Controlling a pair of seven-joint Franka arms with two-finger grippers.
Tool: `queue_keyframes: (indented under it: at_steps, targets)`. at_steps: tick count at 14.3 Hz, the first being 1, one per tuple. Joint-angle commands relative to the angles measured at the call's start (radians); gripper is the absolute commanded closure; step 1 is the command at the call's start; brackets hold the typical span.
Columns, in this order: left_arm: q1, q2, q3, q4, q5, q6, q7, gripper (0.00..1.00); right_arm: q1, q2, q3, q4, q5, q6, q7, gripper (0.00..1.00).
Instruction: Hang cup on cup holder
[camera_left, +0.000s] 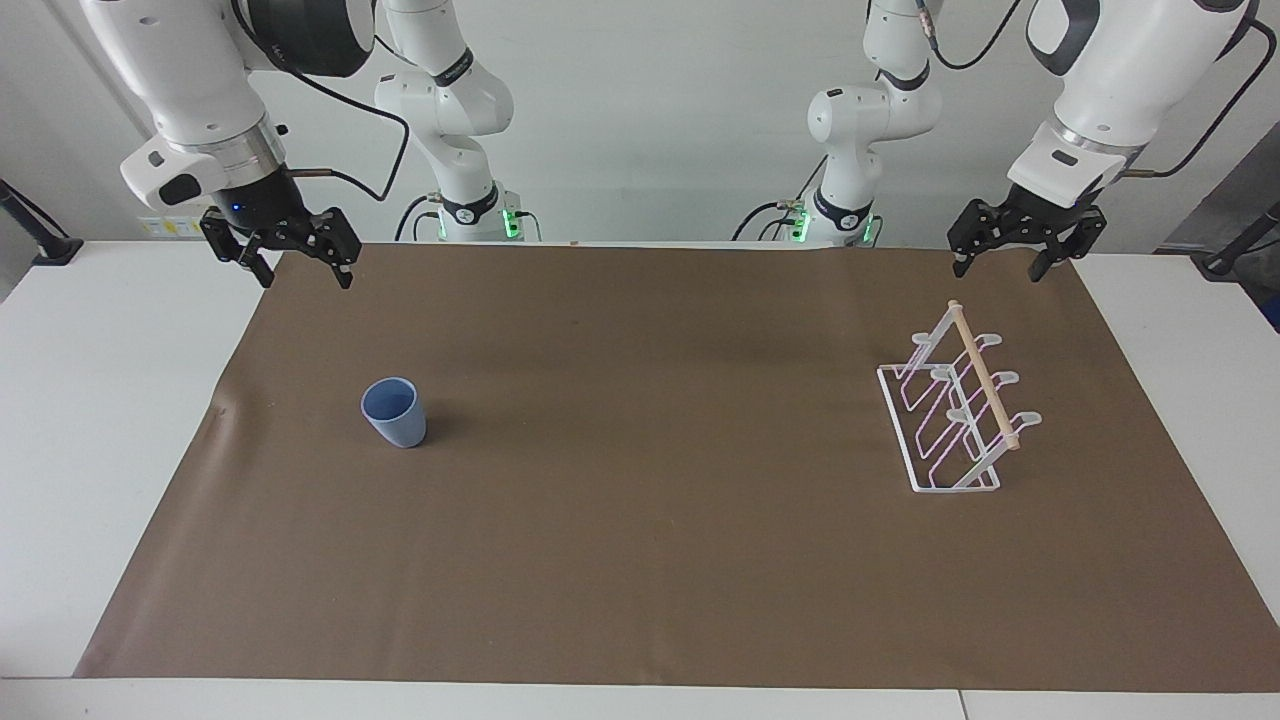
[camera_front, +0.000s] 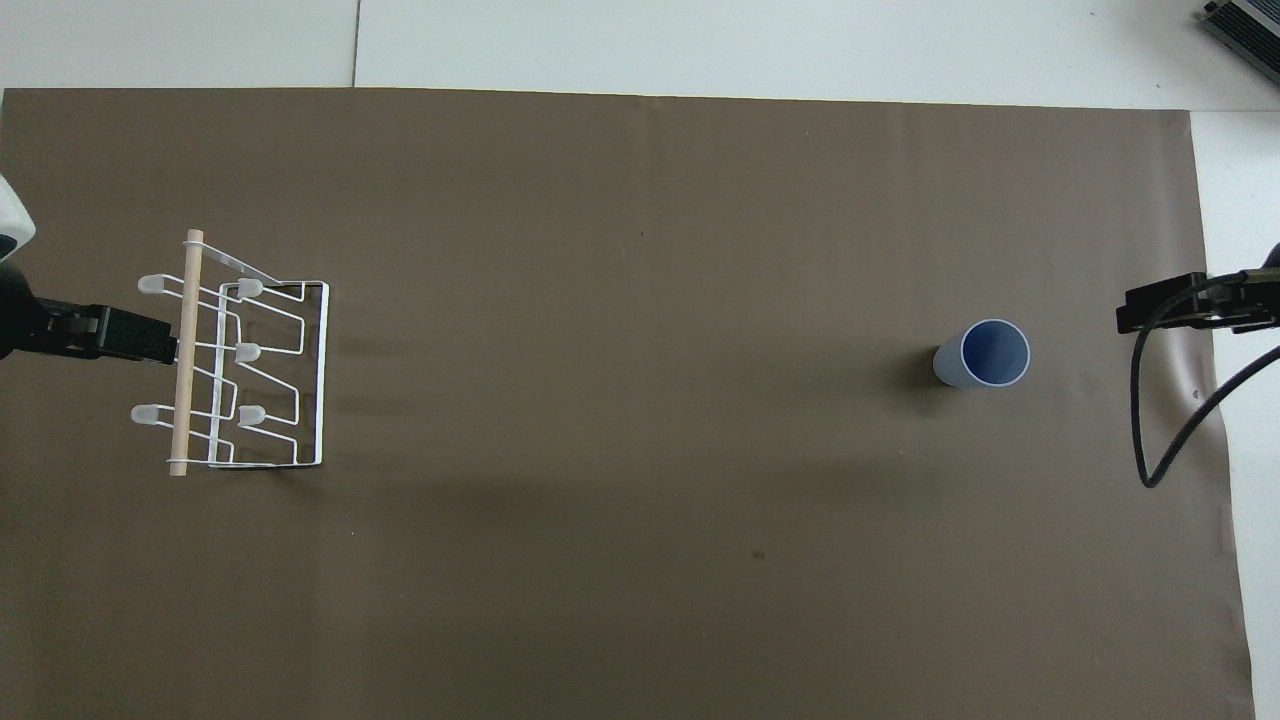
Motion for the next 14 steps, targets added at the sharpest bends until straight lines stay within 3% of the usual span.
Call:
queue_keyframes:
  at_steps: [1, 9, 14]
  targets:
    - [0.006, -0.029, 0.002, -0.033, -0.003, 0.012, 0.019, 0.0, -0.005, -0.01, 0.001, -0.012, 0.012, -0.001, 0.002, 0.0]
    - [0.006, -0.03, 0.002, -0.036, -0.003, 0.012, 0.019, 0.0, -0.005, -0.012, -0.003, -0.027, 0.021, 0.013, 0.007, 0.0]
    - [0.004, -0.03, 0.002, -0.038, -0.003, 0.013, 0.016, 0.0, -0.007, -0.013, -0.006, -0.154, 0.018, 0.18, -0.002, 0.0]
